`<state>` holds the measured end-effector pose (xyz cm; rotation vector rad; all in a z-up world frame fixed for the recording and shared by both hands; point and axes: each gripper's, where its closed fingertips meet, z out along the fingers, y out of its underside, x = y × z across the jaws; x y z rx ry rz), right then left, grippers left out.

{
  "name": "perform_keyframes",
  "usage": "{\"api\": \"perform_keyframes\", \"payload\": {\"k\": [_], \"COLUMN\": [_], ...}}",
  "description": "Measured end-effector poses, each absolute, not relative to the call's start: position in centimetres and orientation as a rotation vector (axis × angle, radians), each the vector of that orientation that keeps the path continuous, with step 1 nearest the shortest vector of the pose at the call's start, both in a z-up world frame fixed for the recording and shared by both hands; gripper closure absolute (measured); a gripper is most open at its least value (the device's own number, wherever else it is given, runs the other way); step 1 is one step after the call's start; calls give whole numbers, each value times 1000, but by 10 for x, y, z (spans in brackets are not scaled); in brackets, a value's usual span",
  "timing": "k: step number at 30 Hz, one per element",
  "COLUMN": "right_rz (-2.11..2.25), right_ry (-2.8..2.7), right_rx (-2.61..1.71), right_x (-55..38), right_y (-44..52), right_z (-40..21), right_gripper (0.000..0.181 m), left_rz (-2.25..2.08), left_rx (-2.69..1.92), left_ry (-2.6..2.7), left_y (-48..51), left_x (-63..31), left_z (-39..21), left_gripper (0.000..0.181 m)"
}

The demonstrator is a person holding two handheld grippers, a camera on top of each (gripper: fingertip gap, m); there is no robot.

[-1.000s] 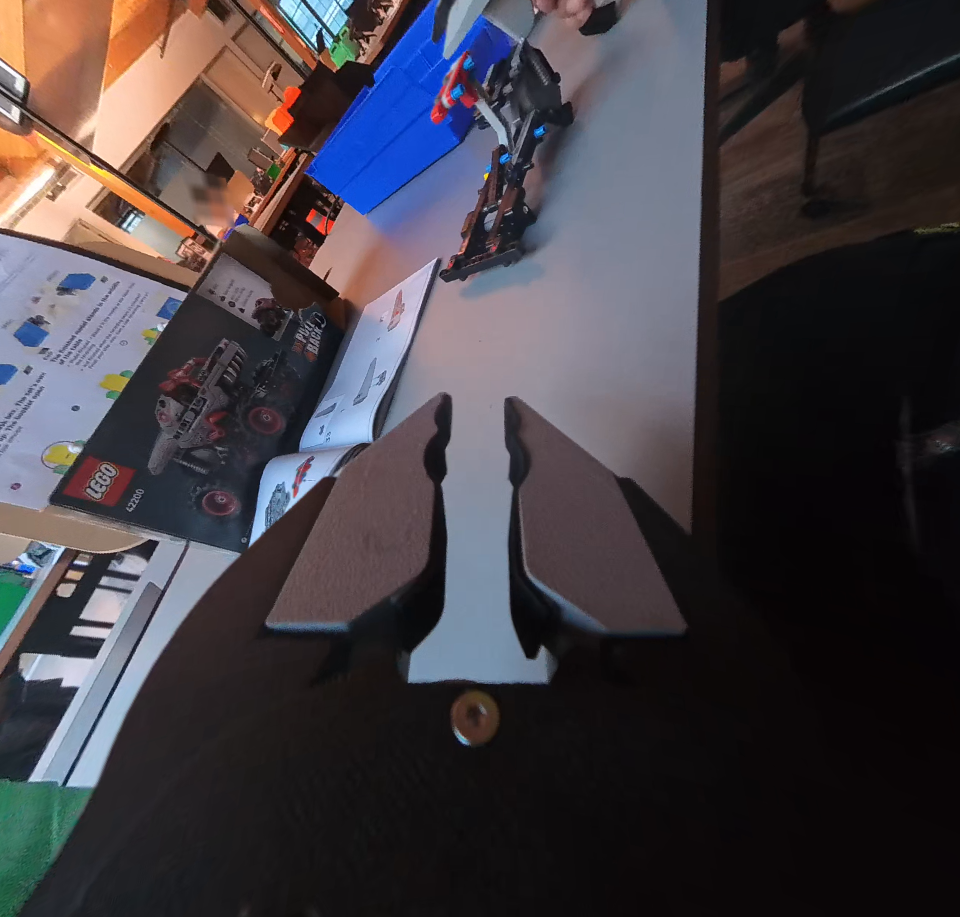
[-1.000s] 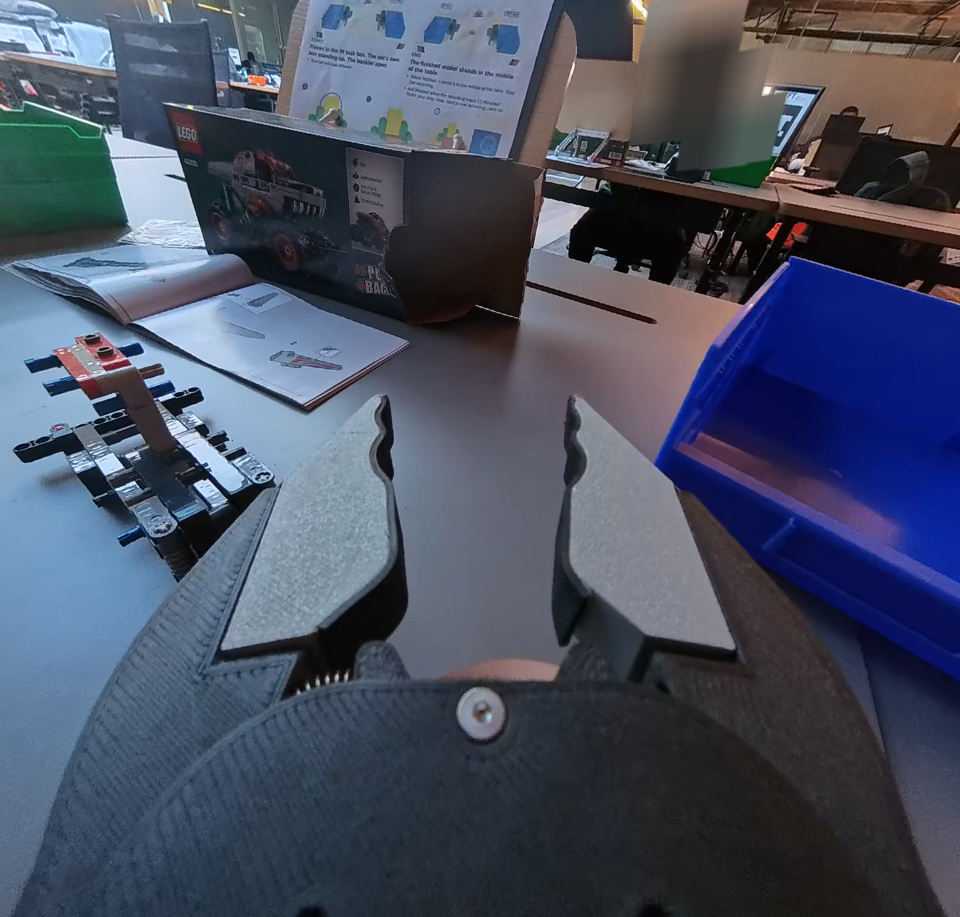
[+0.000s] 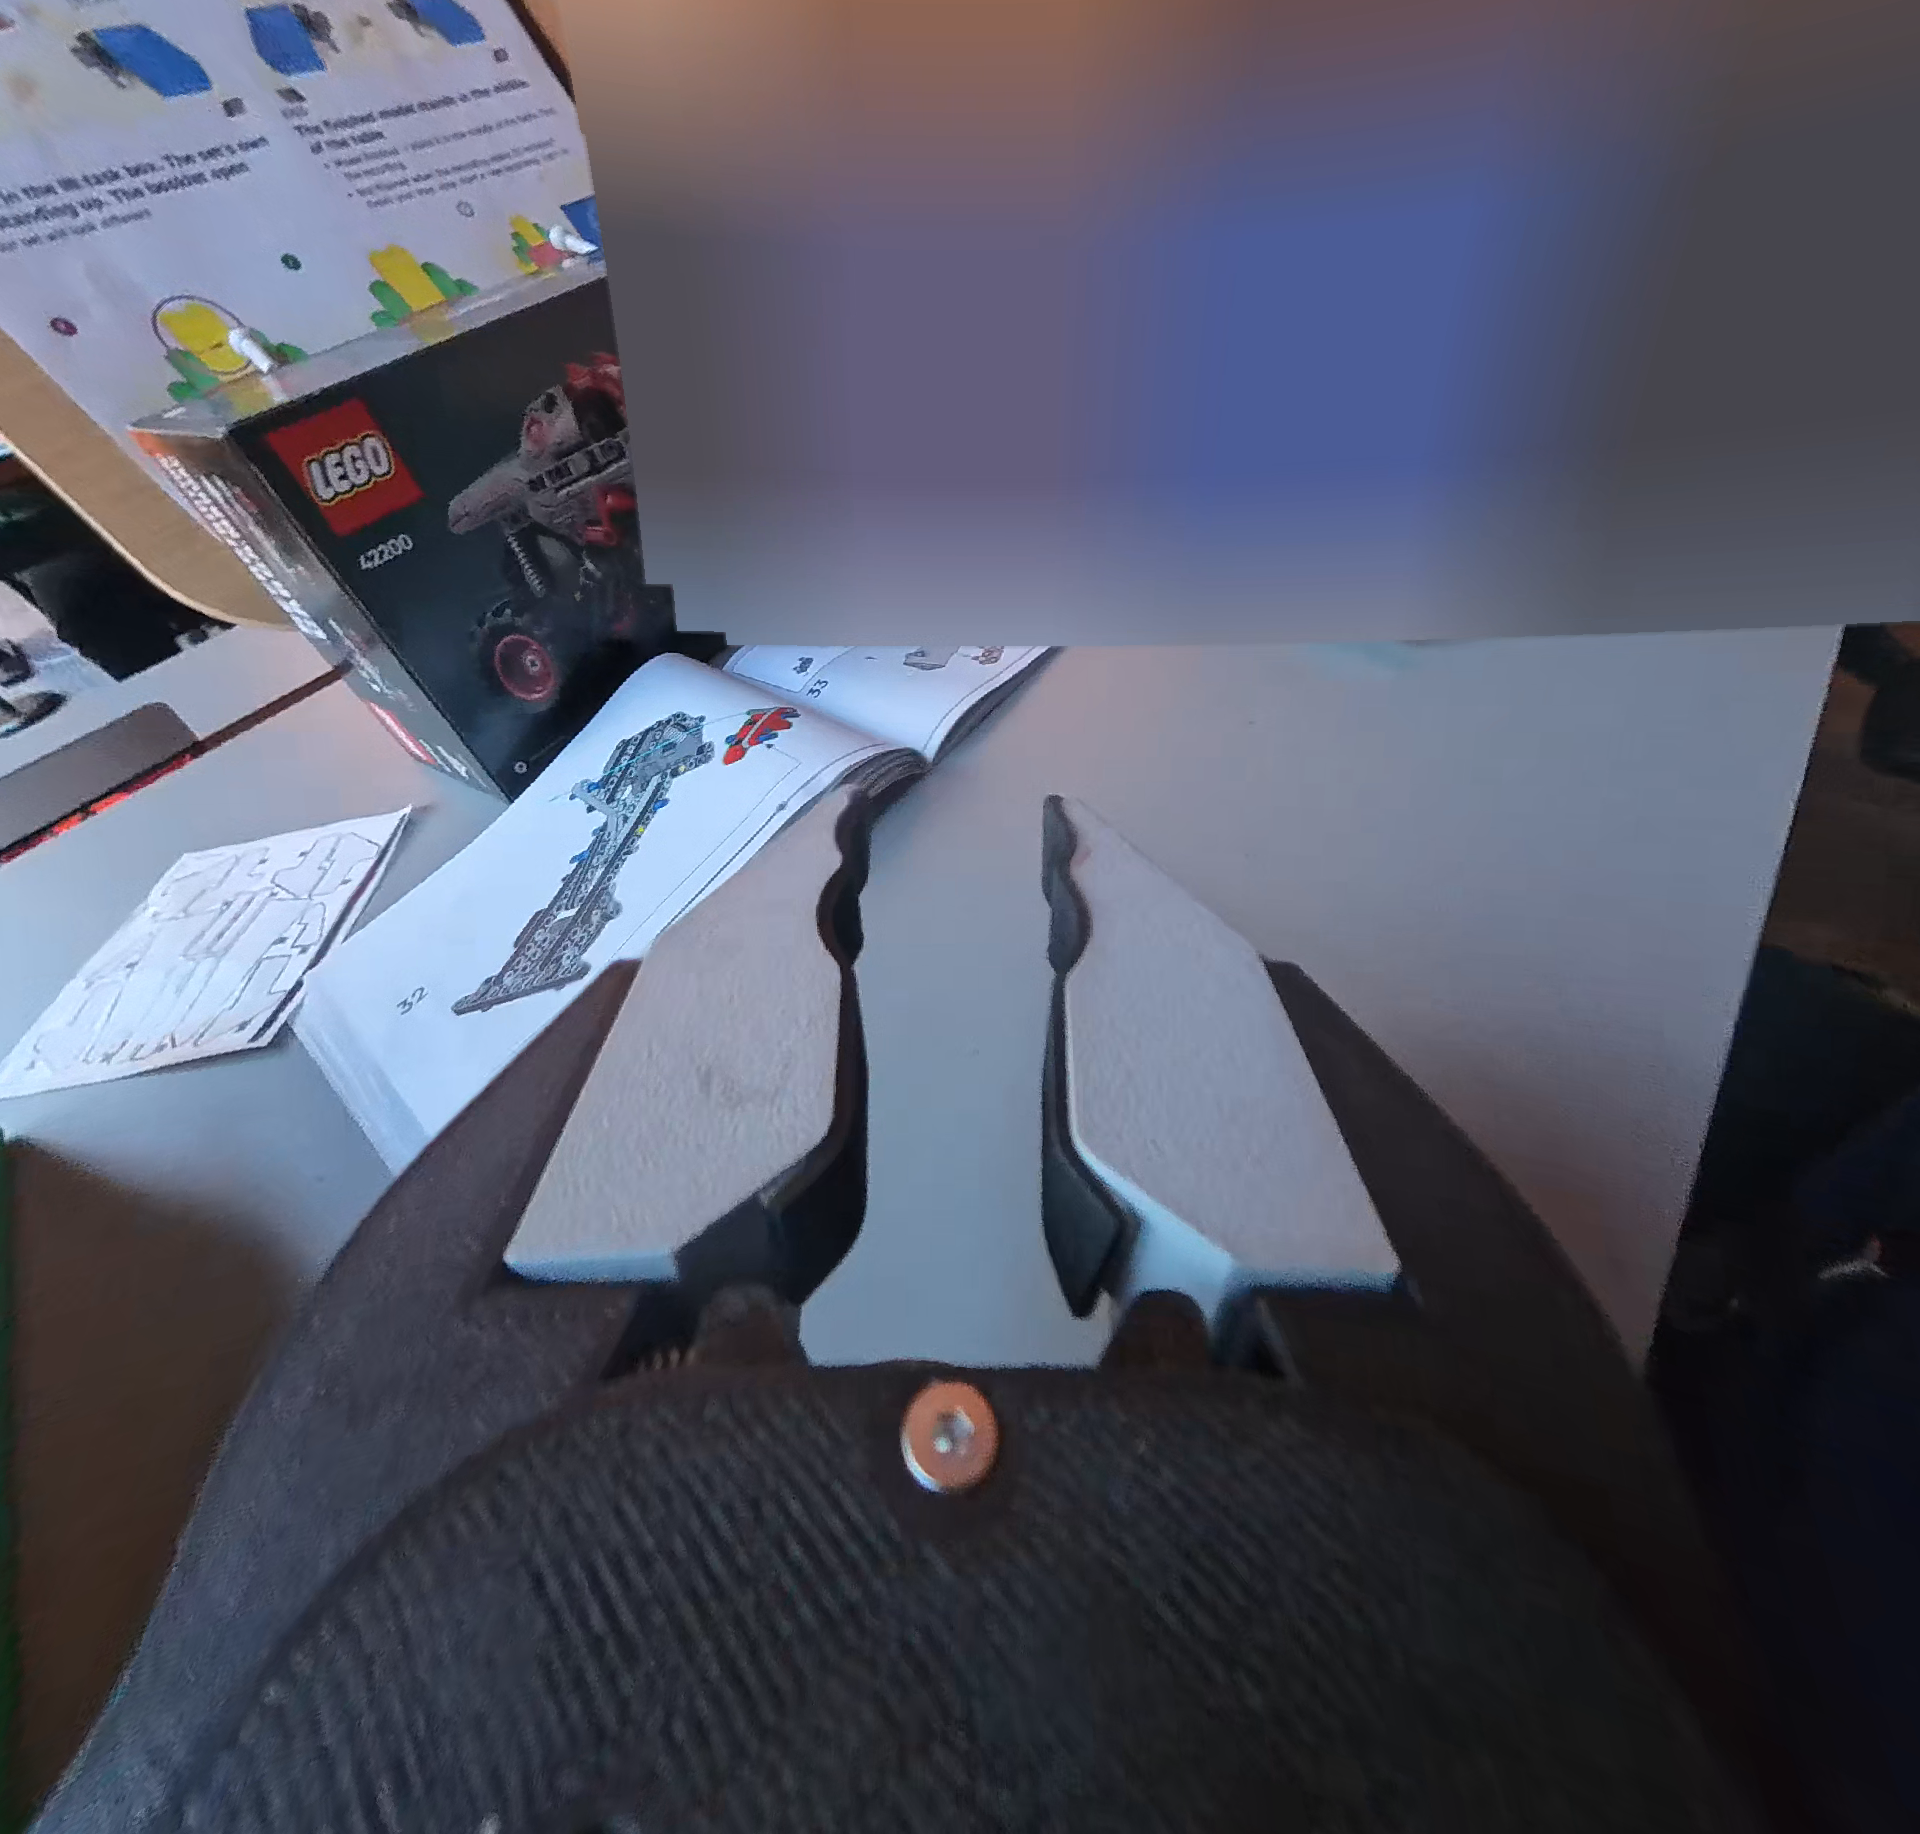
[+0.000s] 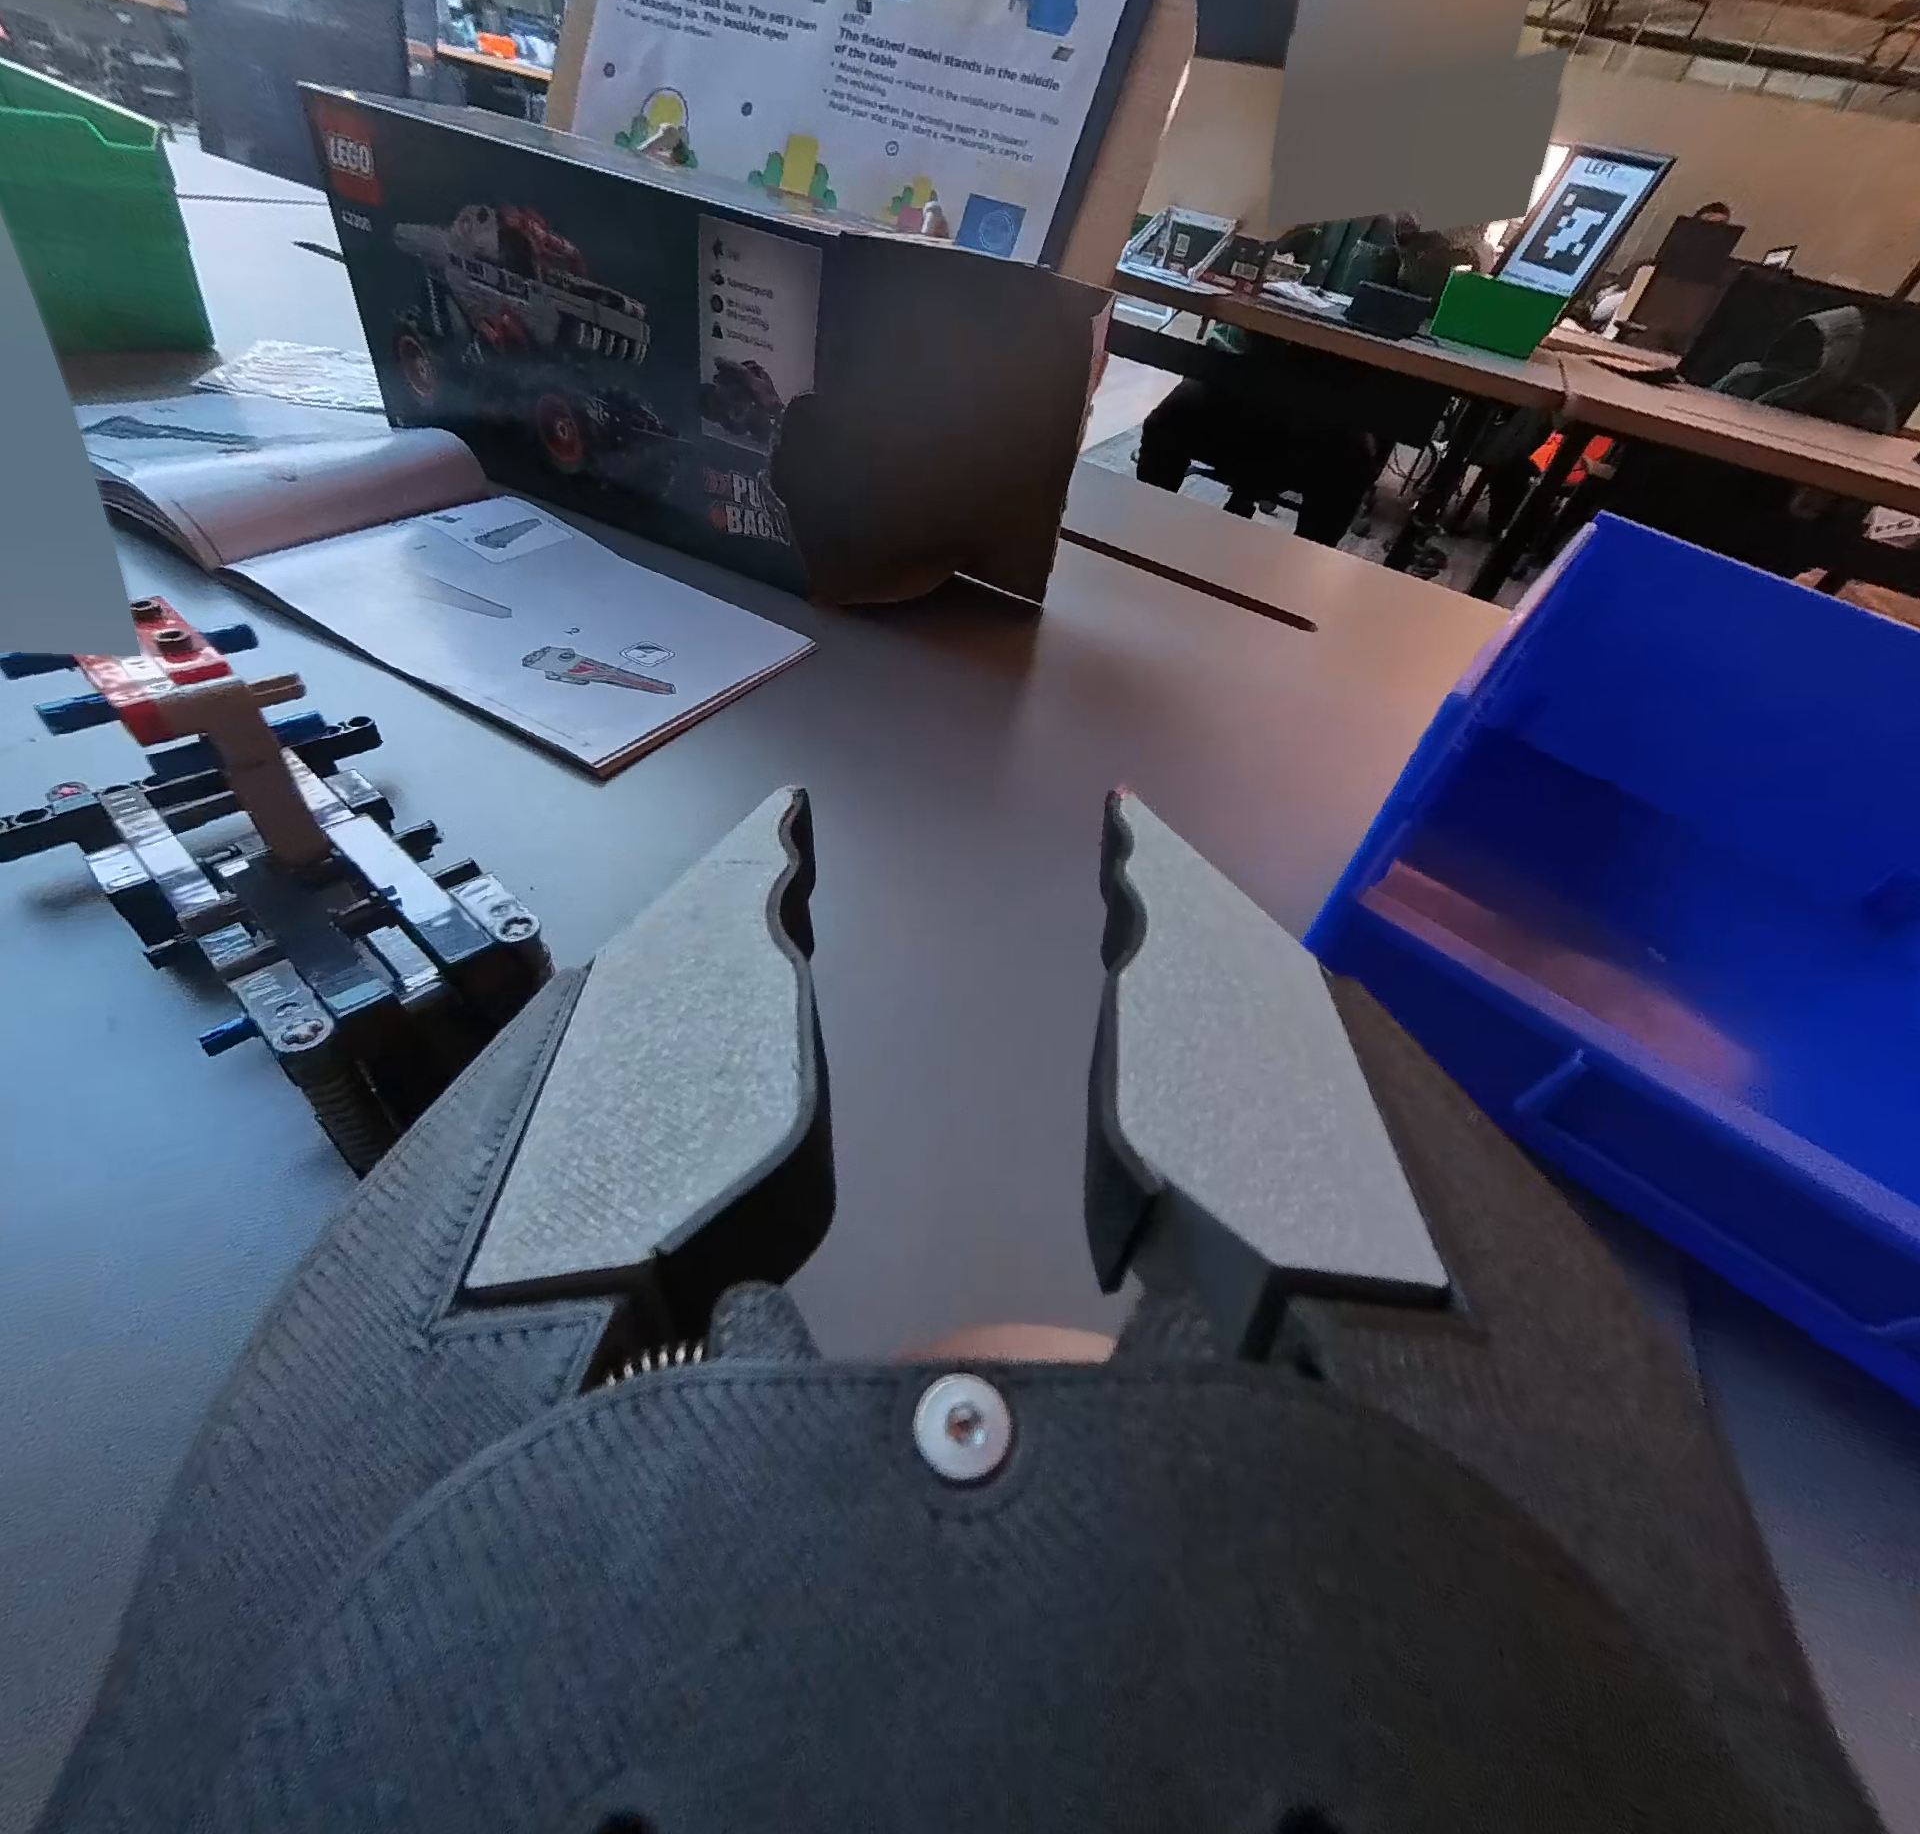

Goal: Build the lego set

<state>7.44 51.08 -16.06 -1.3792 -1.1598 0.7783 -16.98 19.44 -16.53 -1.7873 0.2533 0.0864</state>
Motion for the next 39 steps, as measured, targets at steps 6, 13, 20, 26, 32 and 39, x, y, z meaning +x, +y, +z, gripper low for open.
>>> {"api": "perform_keyframes", "payload": {"k": [6, 13, 20, 26, 32, 39], "right_rz": [785, 718, 617, 597, 615, 600], "right_ry": [-1124, -1167, -1178, -1143, -1057, -800], "right_rx": [-1417, -1420, -1395, -1393, -1356, -1199], "right_x": [78, 77, 80, 84, 96, 144], "right_y": [518, 519, 525, 530, 530, 474], "right_z": [-161, -167, -168, -165, -151, -84], "right_gripper": [133, 166, 181, 181, 181, 181], "left_rz": [76, 55, 49, 58, 98, 71], "left_rx": [-1799, -1808, -1823, -1831, -1841, -1825], "left_ry": [236, 228, 234, 247, 263, 288], "left_y": [195, 196, 198, 199, 200, 195], "left_x": [-172, -173, -174, -173, -172, -167], "left_z": [-166, -167, -170, -171, -174, -172], "left_gripper": [148, 148, 148, 148, 144, 142]}}
